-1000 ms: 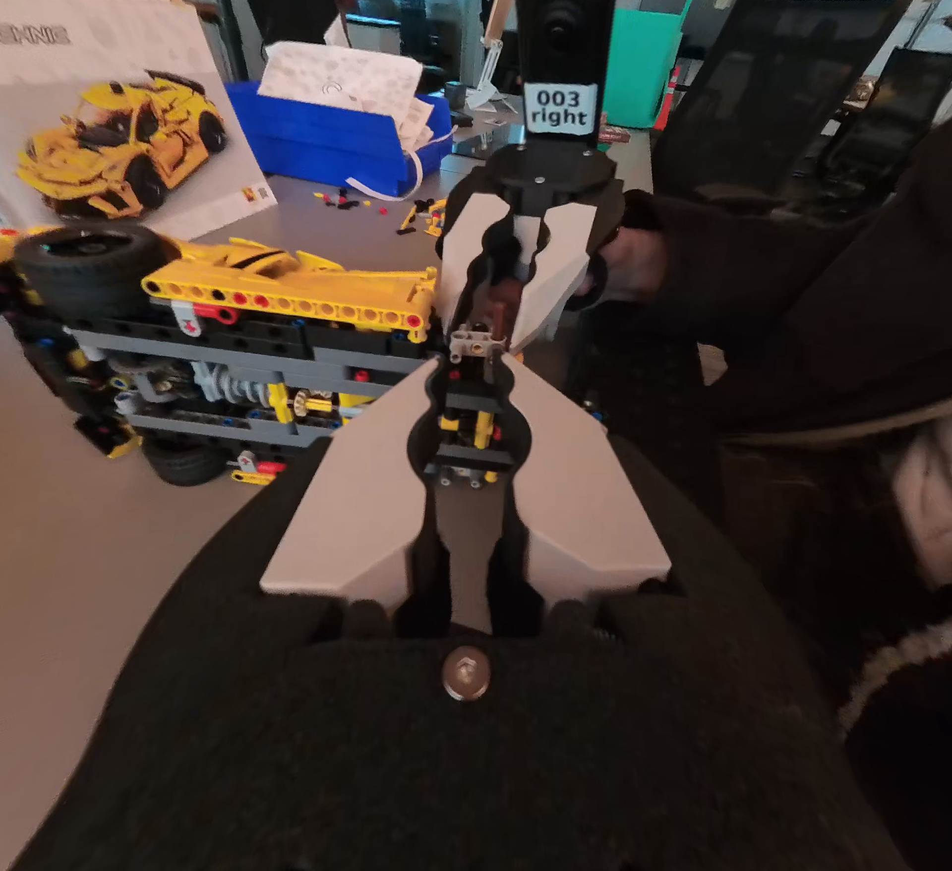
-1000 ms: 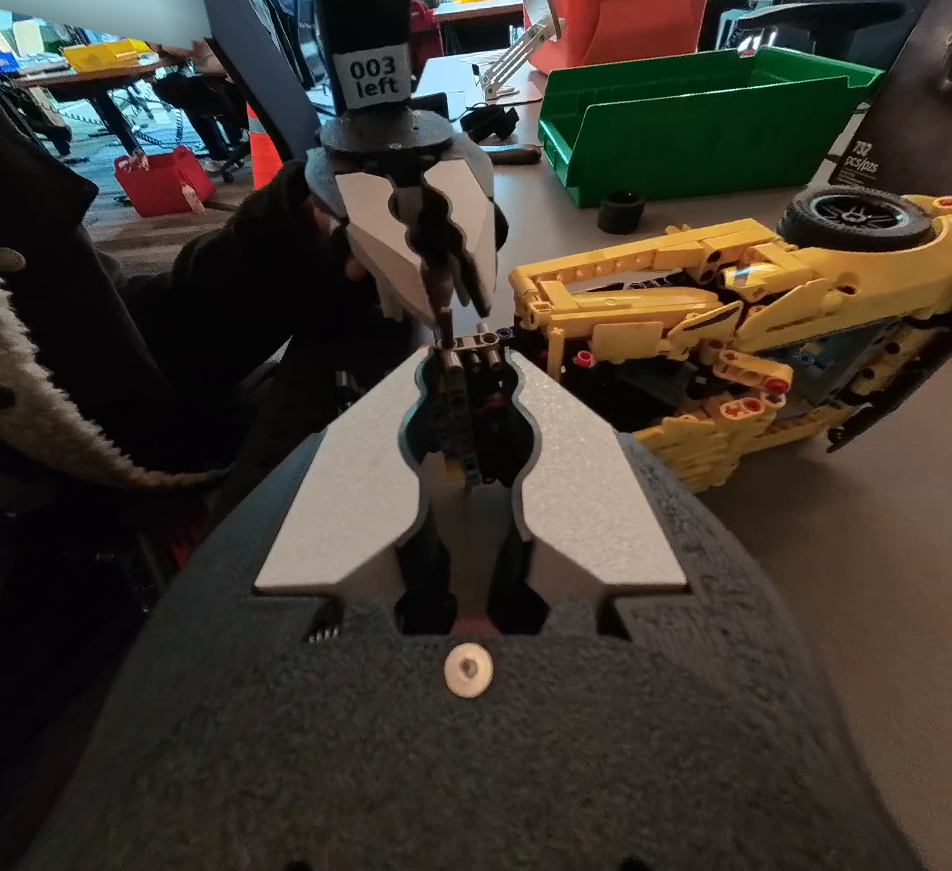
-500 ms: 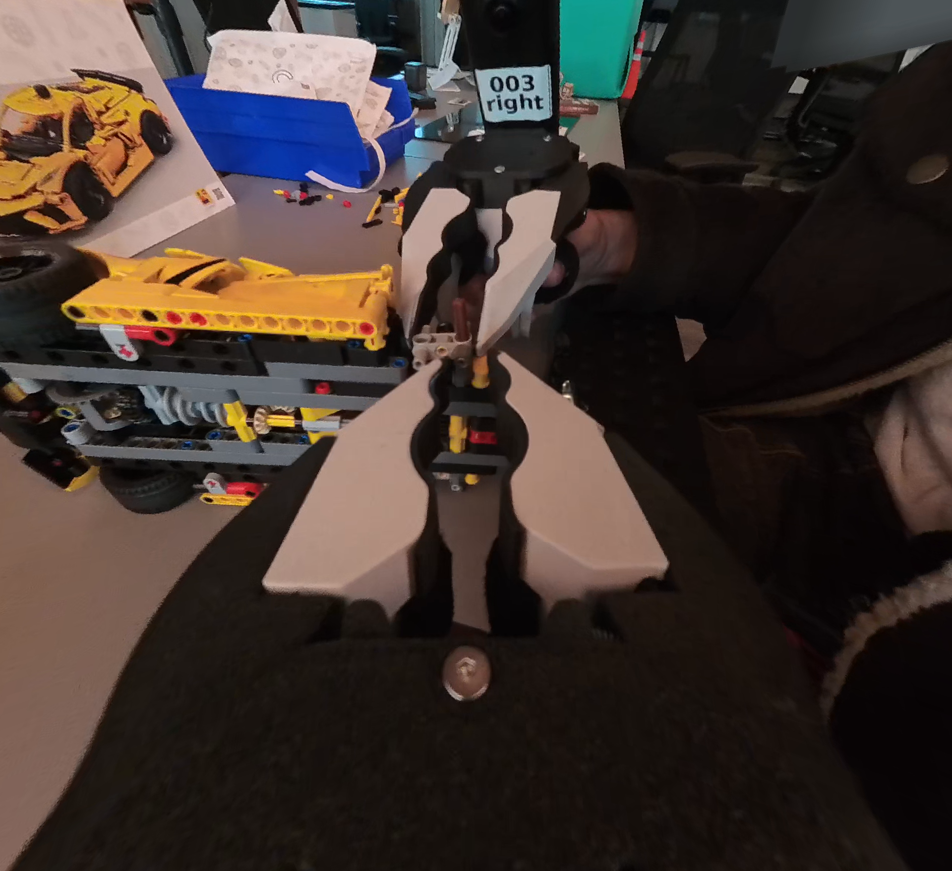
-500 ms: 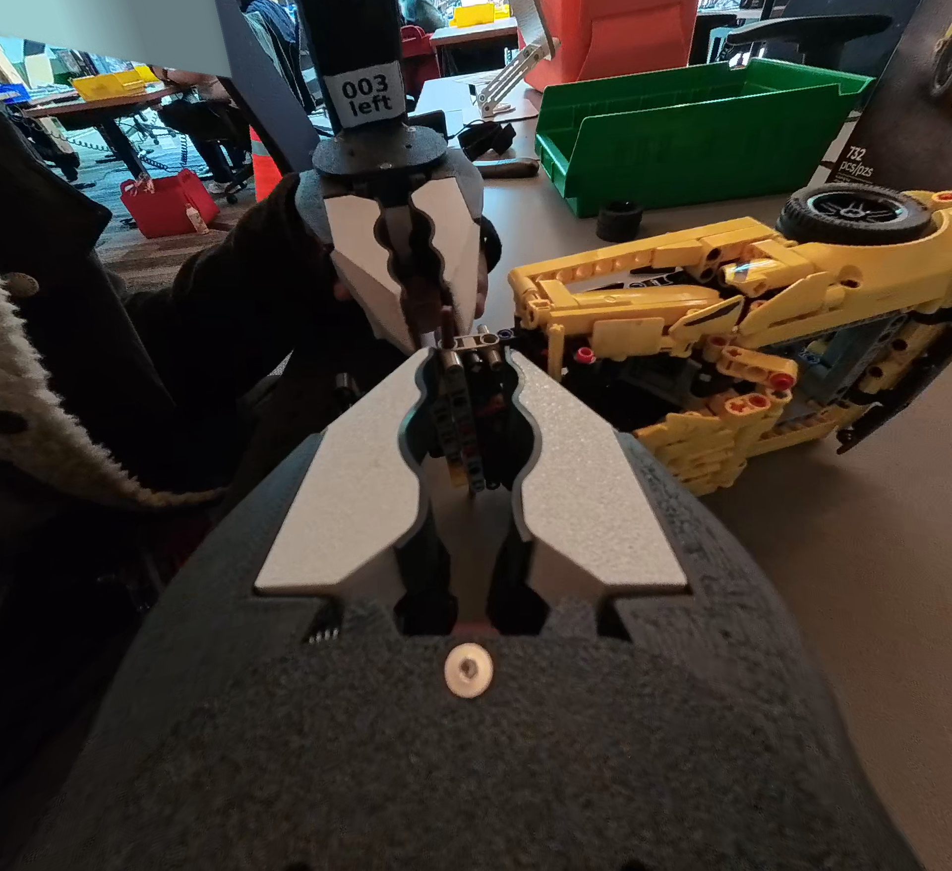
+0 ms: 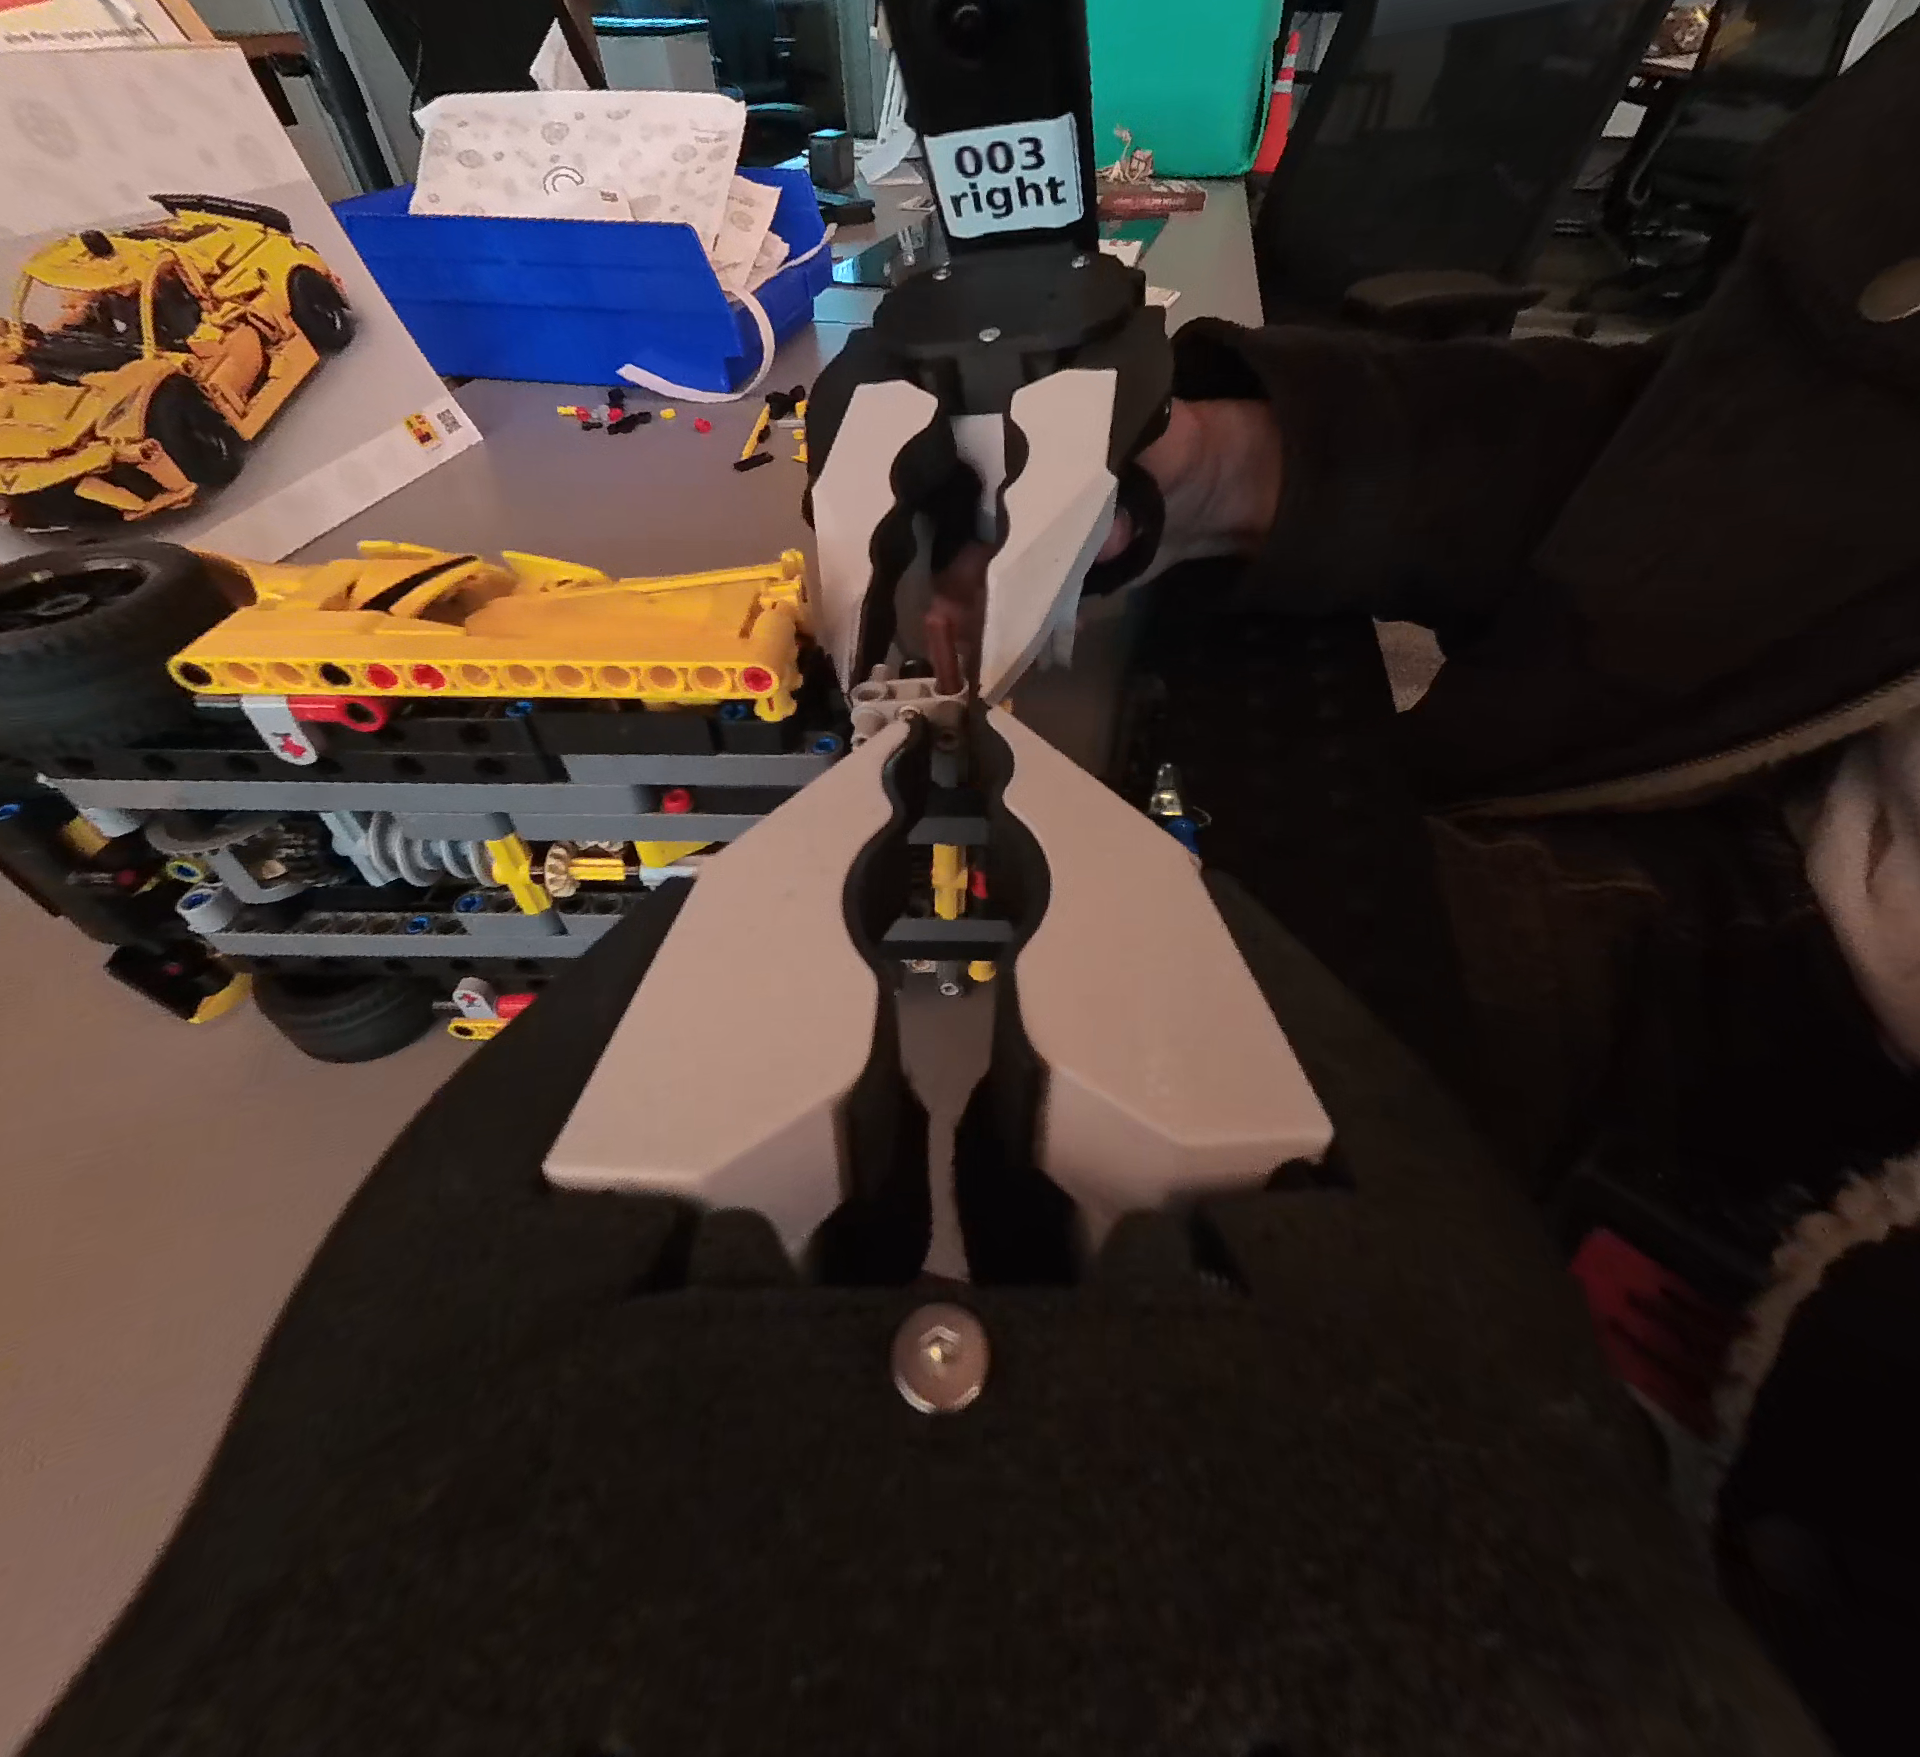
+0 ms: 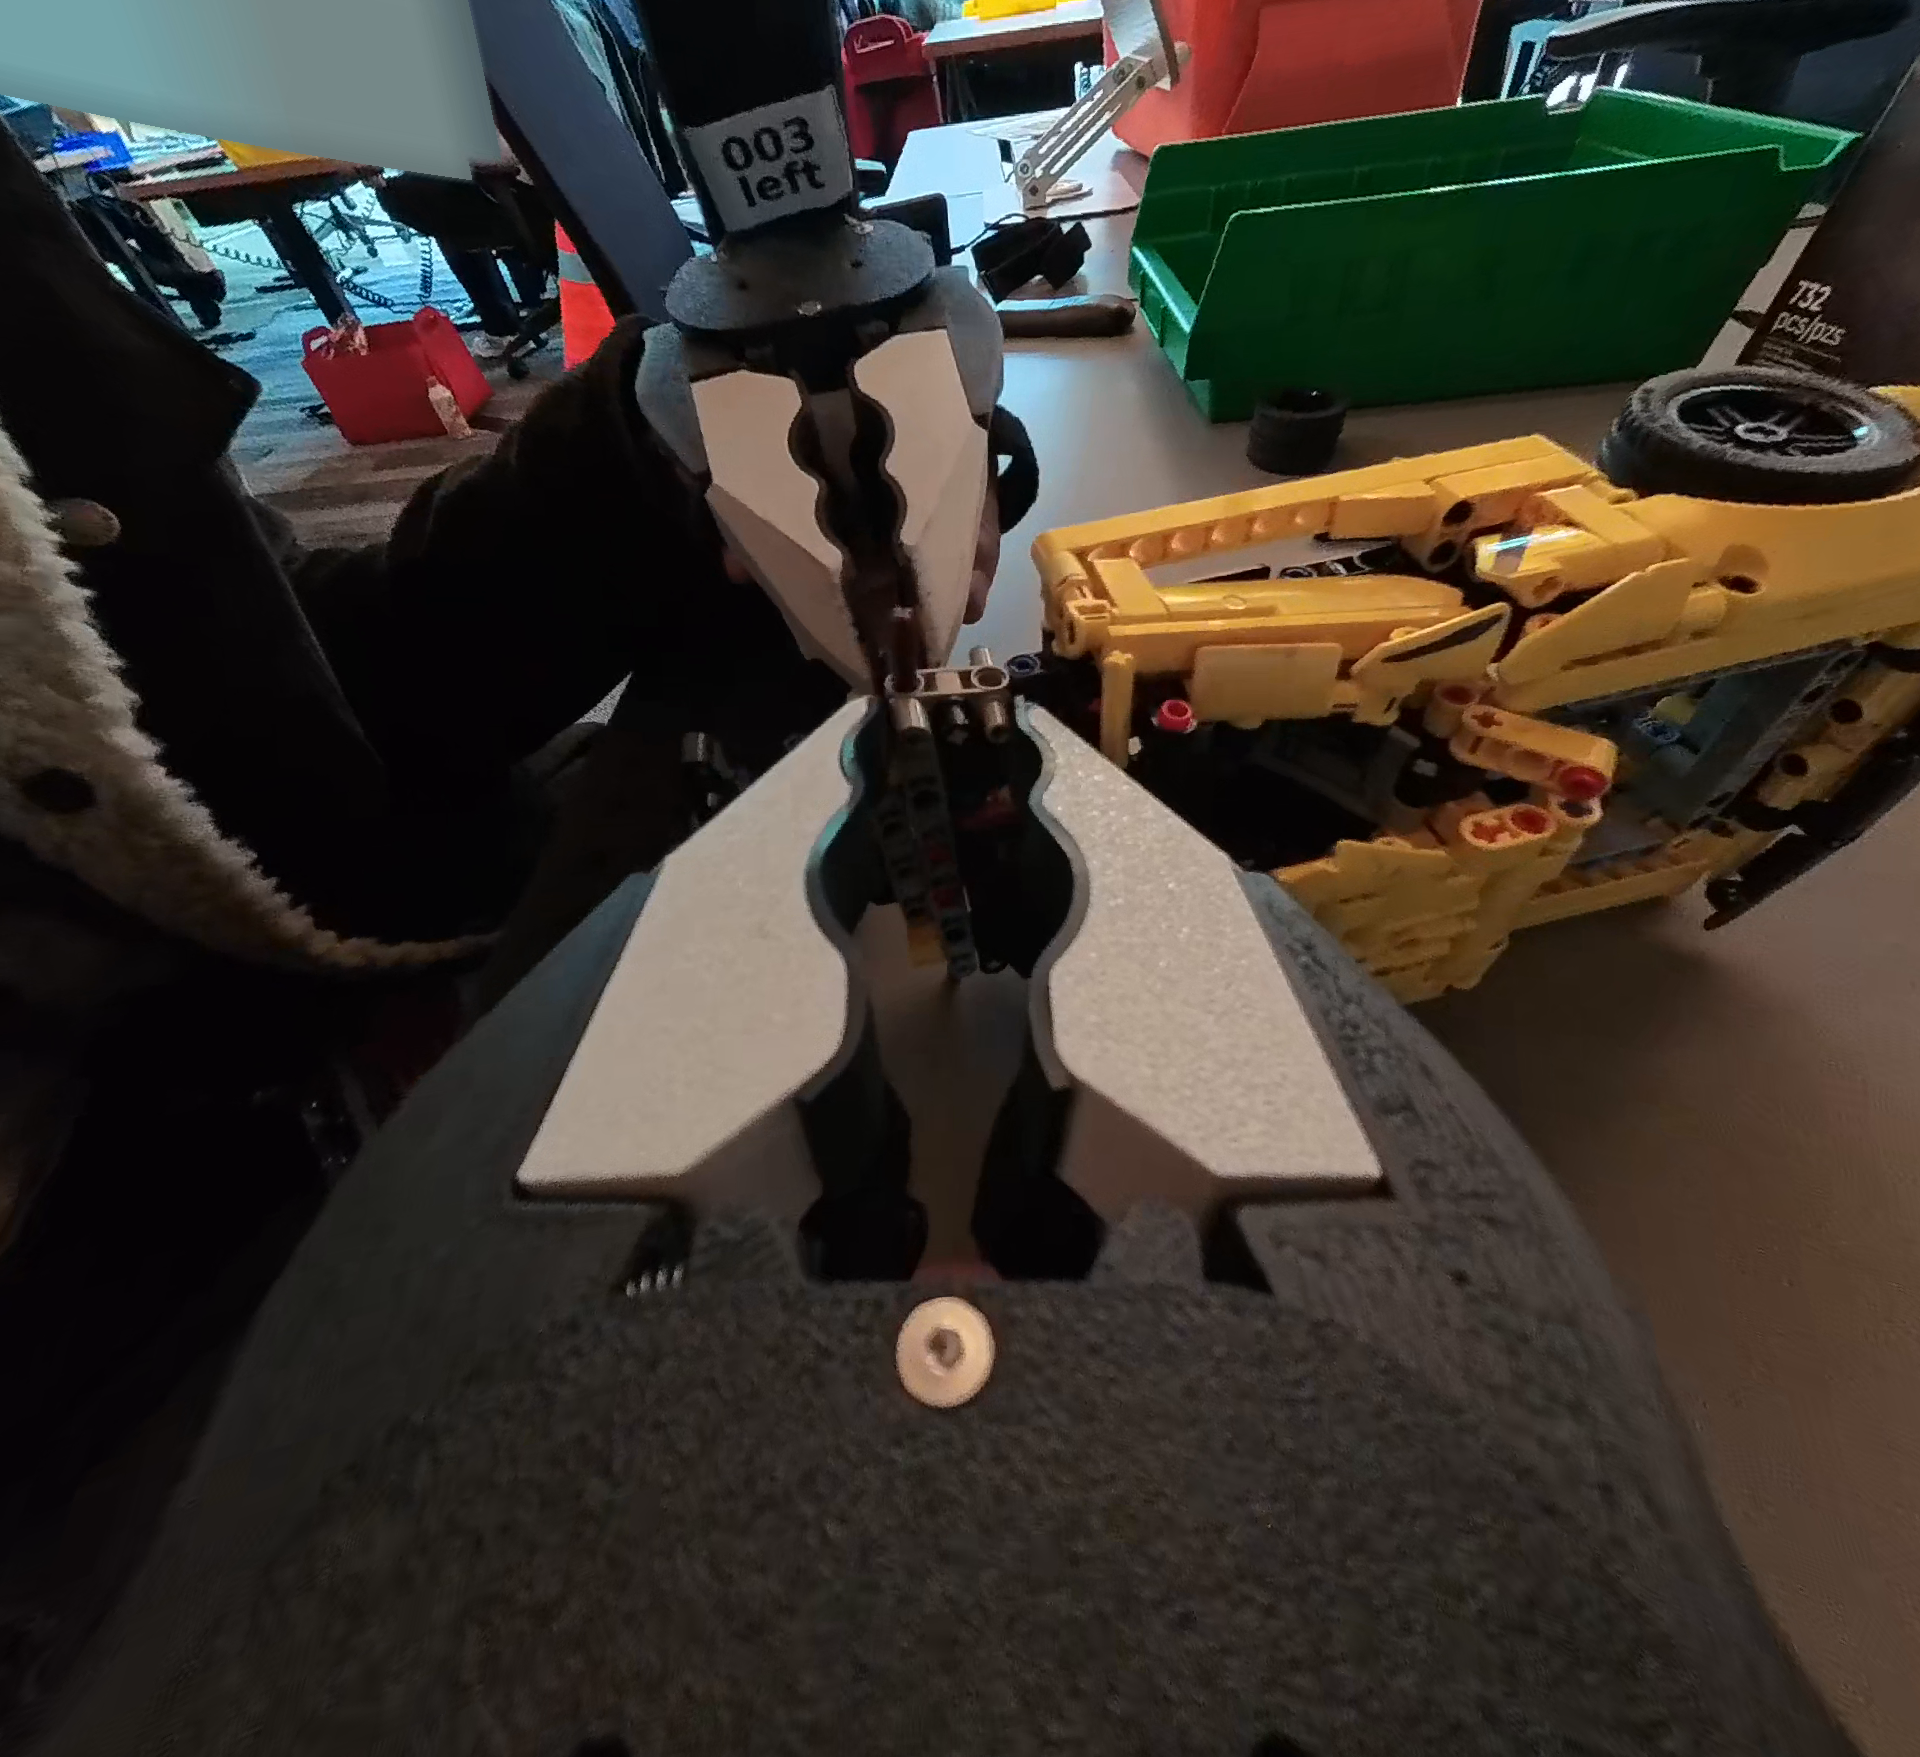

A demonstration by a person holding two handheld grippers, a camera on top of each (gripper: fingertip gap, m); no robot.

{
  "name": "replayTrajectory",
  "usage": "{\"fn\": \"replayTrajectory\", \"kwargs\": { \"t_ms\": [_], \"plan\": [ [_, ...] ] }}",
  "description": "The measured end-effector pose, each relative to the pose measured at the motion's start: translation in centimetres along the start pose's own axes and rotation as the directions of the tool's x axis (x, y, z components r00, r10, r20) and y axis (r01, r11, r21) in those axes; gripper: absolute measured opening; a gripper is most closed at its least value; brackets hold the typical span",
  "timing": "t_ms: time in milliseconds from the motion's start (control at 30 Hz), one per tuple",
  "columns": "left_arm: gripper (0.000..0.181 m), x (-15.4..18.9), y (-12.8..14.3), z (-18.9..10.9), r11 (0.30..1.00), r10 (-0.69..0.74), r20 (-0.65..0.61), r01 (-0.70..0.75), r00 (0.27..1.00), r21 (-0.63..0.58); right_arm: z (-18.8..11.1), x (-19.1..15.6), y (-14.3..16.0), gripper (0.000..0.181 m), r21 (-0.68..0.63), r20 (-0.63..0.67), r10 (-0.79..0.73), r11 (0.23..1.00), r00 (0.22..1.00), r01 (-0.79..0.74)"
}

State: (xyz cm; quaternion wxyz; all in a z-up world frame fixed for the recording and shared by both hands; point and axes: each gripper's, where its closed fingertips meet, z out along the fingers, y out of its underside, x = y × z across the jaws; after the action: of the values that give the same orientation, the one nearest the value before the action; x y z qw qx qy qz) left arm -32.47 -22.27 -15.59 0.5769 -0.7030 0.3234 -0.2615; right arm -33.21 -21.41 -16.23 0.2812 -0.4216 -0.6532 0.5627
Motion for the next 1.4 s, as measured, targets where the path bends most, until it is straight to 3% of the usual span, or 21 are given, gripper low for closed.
{"fn": "replayTrajectory", "kwargs": {
  "t_ms": [1033, 1133, 1267, 1400],
  "plan": [
    [0.007, 1.4, 0.1, -0.1, 0.999, 0.035, -0.068, -0.035, 0.997, 0.004, -0.6, -1.3, 0.2, 0.022, 0.006, 0.109, 0.015, 1.000, 0.994, -0.016],
    [0.006, 1.3, 0.0, -0.1, 0.999, 0.034, -0.063, -0.034, 0.997, 0.007, -0.4, -1.7, -0.1, 0.036, 0.009, 0.109, 0.053, 0.998, 0.993, -0.055],
    [0.006, 1.3, 0.0, 0.0, 0.999, 0.043, -0.057, -0.043, 0.997, 0.006, -0.3, -1.0, -0.2, 0.023, 0.010, 0.058, 0.051, 0.999, 0.997, -0.052],
    [0.006, 1.3, 0.0, 0.1, 0.999, 0.043, -0.054, -0.043, 0.998, 0.004, -0.3, -0.9, -0.2, 0.024, 0.025, 0.041, 0.067, 0.997, 0.997, -0.068]
  ]
}}
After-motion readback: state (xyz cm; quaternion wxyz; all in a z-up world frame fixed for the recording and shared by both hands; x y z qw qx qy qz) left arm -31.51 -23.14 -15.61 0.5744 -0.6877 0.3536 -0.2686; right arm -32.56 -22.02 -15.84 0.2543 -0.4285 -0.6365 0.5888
